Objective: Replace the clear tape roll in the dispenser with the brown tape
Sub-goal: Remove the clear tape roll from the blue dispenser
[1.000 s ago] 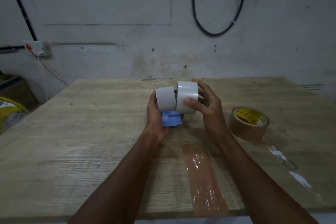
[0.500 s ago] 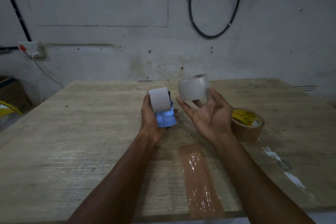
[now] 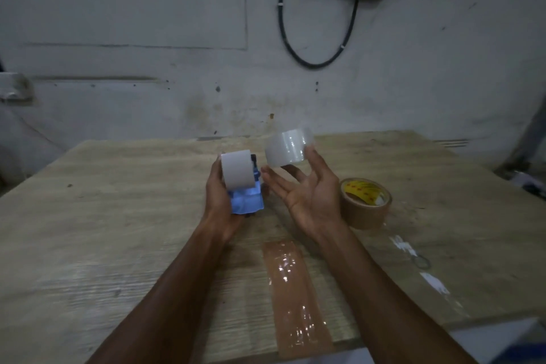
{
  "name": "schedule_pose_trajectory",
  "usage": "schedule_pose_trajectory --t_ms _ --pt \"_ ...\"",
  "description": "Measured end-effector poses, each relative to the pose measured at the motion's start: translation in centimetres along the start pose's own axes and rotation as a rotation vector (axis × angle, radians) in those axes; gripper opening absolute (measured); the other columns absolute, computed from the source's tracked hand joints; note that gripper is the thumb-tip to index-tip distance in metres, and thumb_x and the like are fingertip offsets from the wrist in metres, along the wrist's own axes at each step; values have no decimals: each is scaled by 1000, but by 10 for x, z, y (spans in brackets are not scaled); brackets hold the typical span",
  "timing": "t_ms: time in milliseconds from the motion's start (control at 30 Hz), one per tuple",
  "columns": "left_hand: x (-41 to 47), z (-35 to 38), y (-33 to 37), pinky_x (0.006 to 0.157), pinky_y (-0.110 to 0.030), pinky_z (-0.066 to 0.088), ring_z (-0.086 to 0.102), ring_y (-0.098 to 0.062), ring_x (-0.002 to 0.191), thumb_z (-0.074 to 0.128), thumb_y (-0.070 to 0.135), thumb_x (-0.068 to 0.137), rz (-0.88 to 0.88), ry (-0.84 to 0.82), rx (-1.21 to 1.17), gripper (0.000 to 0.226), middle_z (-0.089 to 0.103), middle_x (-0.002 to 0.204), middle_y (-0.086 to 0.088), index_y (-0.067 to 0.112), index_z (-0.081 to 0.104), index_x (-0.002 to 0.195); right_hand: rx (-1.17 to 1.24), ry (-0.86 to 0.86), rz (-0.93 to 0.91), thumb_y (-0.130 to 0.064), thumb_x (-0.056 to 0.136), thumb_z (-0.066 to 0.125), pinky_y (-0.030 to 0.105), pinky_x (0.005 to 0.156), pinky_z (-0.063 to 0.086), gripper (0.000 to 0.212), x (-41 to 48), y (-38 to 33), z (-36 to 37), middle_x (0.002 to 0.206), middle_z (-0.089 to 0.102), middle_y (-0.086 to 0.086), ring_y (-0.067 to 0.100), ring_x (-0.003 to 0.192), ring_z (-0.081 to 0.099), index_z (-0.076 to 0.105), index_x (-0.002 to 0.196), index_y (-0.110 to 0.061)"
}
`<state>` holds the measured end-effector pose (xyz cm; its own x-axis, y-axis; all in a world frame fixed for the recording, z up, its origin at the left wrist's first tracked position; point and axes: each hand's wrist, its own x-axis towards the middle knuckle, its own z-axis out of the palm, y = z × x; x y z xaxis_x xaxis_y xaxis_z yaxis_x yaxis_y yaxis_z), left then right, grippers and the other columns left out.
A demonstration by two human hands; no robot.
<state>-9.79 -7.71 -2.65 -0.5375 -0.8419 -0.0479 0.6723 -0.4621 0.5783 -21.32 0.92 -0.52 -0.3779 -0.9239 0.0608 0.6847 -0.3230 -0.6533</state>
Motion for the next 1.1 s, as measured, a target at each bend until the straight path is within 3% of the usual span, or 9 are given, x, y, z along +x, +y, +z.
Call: schedule_pose_trajectory --t_ms 33,167,267,367,533,700,867,1000,1100 --pt "0 -1 0 88 -36 56 58 -26 102 41 47 99 -1 -21 -3 59 58 118 -17 0 52 134 -6 5 -49 -27 85 70 52 89 56 59 0 -2 1 137 48 31 52 107 64 46 135 -7" --pt "3 0 -2 66 -34 58 60 -21 83 40 47 100 -4 -95 19 44 65 101 -8 11 64 105 40 21 -282 -18 93 65 53 92 55 33 1 -39 10 116 52 16 34 88 71 47 121 -14" --pt "3 -2 -2 71 -37 59 64 -19 82 43 48 98 -31 -95 18 45 68 100 -6 15 72 92 32 85 -449 -18 94 64 55 95 53 41 3 -74 16 113 54 11 20 83 74 45 129 -10" --pt "2 -1 -6 81 -43 56 64 -18 89 44 47 98 -92 -109 -21 49 69 105 -5 16 79 83 -26 192 -533 -19 94 65 56 94 53 47 2 -104 6 112 54 10 20 89 68 41 134 -10" --pt "7 0 -12 92 -48 55 61 -17 98 52 49 93 -180 -228 9 39 67 110 -1 18 76 97 -132 379 -595 -21 90 70 54 89 57 59 0 -131 -40 128 47 17 23 101 60 36 136 -7" --pt "-2 11 -17 85 -50 58 62 -21 103 87 46 49 -235 -306 59 55 66 118 -5 18 79 96 -266 559 -614 -20 87 74 50 85 59 52 0 -146 -91 120 48 5 19 96 63 39 123 -12" --pt "-8 18 -19 93 -49 53 57 -25 109 95 50 34 -266 -354 192 67 61 118 -9 16 82 90 -582 735 -649 -36 77 81 38 73 61 68 0 -154 -138 129 53 6 28 108 65 38 129 -27" --pt "-10 19 -20 111 -48 36 53 -26 113 95 50 36 -291 -366 207 68 58 121 -13 13 82 90 -921 908 -676 -47 68 81 40 98 52 86 -3 -167 -162 140 53 7 22 119 58 38 139 -24" --pt "-10 20 -20 101 -45 46 54 -25 114 95 48 36 -296 -368 191 68 59 123 -11 14 81 92 -1202 977 -580 -60 54 74 48 100 48 91 -3 -175 -177 136 54 6 30 122 53 44 132 -23"
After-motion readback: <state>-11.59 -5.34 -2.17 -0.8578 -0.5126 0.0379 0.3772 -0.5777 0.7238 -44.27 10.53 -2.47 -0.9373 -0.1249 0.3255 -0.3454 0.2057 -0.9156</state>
